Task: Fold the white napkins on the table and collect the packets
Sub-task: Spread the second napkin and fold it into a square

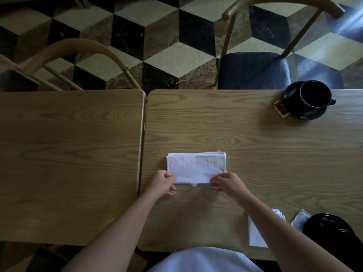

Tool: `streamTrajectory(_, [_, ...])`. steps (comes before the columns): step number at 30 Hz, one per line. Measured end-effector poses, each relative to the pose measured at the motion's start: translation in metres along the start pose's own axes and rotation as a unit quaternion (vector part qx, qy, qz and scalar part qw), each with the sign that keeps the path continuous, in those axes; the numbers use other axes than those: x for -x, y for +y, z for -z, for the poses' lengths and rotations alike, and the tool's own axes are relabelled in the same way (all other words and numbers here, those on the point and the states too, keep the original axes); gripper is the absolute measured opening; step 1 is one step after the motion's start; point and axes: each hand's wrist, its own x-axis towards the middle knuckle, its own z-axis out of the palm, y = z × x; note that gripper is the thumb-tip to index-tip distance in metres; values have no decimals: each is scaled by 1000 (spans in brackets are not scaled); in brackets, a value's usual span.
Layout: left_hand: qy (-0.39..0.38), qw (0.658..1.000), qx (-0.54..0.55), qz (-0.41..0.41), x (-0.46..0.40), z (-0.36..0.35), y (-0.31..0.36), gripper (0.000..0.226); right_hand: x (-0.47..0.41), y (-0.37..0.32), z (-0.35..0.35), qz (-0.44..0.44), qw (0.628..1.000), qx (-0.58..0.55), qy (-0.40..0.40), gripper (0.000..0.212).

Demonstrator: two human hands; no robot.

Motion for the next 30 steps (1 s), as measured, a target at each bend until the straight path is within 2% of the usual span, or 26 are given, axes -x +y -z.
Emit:
streamTrajectory(4, [-1, 1000, 8, 16, 5, 2, 5, 15, 6, -14, 0, 13, 996, 91, -12, 20])
streamTrajectory(6, [18, 1000, 10, 21, 12, -4, 6, 15, 8, -29, 0, 90, 980, 152, 94, 18])
streamTrajectory(8, [39, 998, 40, 32, 20, -16, 3, 16, 6, -43, 3, 194, 940, 173, 219, 11])
streamTrajectory(9, [41, 995, 71, 49, 25, -24, 0, 18, 4, -50, 3, 225, 925, 206, 227, 22])
streamTrajectory(11, [6, 982, 156, 107, 35, -41, -6, 22, -4, -63, 1, 230, 901, 333, 154, 43])
streamTrajectory(14, [-87, 936, 277, 200, 50, -66, -4, 30, -11, -77, -5, 159, 854, 482, 113, 53])
streamTrajectory(16, [-121, 927, 293, 201, 55, -80, -1, 29, -11, -87, -6, 114, 836, 529, 97, 44])
streamTrajectory(18, [-159, 923, 299, 181, 69, -90, 5, 18, -5, -96, -6, 104, 818, 561, 75, 29])
streamTrajectory(20, [-181, 903, 343, 185, 83, -96, 12, 16, 8, -106, -7, 101, 825, 553, 59, 30])
streamTrajectory(23, [-191, 837, 483, 171, 92, -89, 24, 46, 29, -120, -11, 91, 875, 475, 3, 37])
streamTrajectory(24, [-194, 813, 527, 155, 95, -84, 31, 49, 37, -126, -11, 89, 894, 438, -9, 38])
streamTrajectory(26, [-184, 779, 589, 114, 97, -72, 41, 42, 52, -135, -8, 100, 928, 359, -11, 31])
streamTrajectory(28, [-168, 777, 604, 51, 105, -52, 47, 32, 74, -141, -4, 133, 954, 270, 9, 18])
streamTrajectory(30, [-143, 817, 559, -9, 100, -35, 55, 25, 80, -146, 1, 148, 971, 189, 14, 12])
